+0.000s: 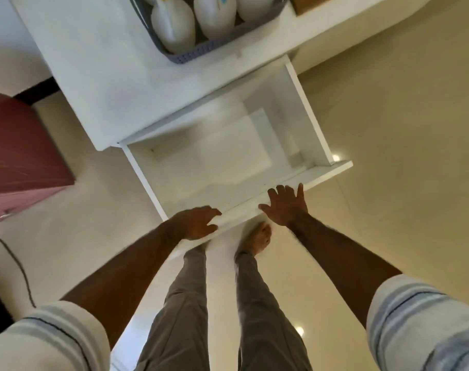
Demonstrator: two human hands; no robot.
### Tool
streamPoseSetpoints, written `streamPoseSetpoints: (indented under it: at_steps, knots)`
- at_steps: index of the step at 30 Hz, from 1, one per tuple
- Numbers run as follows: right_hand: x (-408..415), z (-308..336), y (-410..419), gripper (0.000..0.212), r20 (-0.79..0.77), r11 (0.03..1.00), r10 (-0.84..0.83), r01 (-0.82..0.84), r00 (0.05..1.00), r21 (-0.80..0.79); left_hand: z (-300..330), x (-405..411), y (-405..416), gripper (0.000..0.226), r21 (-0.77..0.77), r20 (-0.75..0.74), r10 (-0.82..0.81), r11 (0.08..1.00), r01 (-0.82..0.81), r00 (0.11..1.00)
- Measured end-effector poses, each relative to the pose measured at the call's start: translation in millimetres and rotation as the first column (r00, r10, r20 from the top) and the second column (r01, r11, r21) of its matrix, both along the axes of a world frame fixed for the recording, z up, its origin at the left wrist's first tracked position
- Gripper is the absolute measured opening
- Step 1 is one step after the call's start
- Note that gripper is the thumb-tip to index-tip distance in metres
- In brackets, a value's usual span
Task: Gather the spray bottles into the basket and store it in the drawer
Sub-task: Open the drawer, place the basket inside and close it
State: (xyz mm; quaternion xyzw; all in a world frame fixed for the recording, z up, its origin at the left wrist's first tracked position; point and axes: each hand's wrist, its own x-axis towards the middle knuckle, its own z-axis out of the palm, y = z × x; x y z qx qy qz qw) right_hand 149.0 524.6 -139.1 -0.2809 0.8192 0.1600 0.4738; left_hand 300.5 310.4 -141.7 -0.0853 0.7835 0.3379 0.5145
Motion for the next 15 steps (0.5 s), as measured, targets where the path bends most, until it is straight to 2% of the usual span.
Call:
streamPoseSetpoints:
  at_steps: [2, 3, 5, 7, 9, 11, 13, 15]
  knots:
    - [-29, 11, -10, 0.063, 0.048, 0.996, -0.025, 0.029, 0.999, -0.08, 14, -21, -19, 0.05, -0.108, -0.174, 0.147, 0.98, -0.167, 0.974]
    - [-47, 15, -17, 0.062, 0.048, 0.99, -0.035, 0.041, 0.998, -0.133, 20, -33, -31, 0.046, -0.127, -0.281, 0.265, 0.942, -0.309, 0.923]
    - [-90, 26, -34, 0.061, 0.069, 0.96, -0.112, 0.126, 0.991, -0.25, 31, -59, -56, 0.038, -0.07, -0.505, 0.474, 0.81, -0.582, 0.721]
    - [-137, 36, -57, 0.058, 0.095, 0.902, -0.224, 0.244, 0.97, -0.356, 39, -86, -85, 0.028, 0.018, -0.644, 0.606, 0.621, -0.784, 0.466]
    - [-187, 46, -85, 0.052, 0.08, 0.841, -0.323, 0.324, 0.943, -0.434, 47, -114, -118, 0.028, 0.069, -0.65, 0.712, 0.405, -0.911, 0.267]
    - [-232, 56, -109, 0.044, 0.046, 0.778, -0.407, 0.372, 0.912, -0.506, 53, -140, -146, 0.03, 0.144, -0.57, 0.815, 0.22, -0.965, 0.101]
    - [-271, 66, -132, 0.036, -0.003, 0.695, -0.49, 0.389, 0.871, -0.604, 58, -164, -172, 0.034, 0.226, -0.459, 0.888, 0.107, -0.968, -0.009]
    - [-303, 75, -153, 0.031, -0.029, 0.606, -0.58, 0.408, 0.814, -0.683, 60, -182, -191, 0.038, 0.262, -0.42, 0.906, 0.076, -0.962, -0.043]
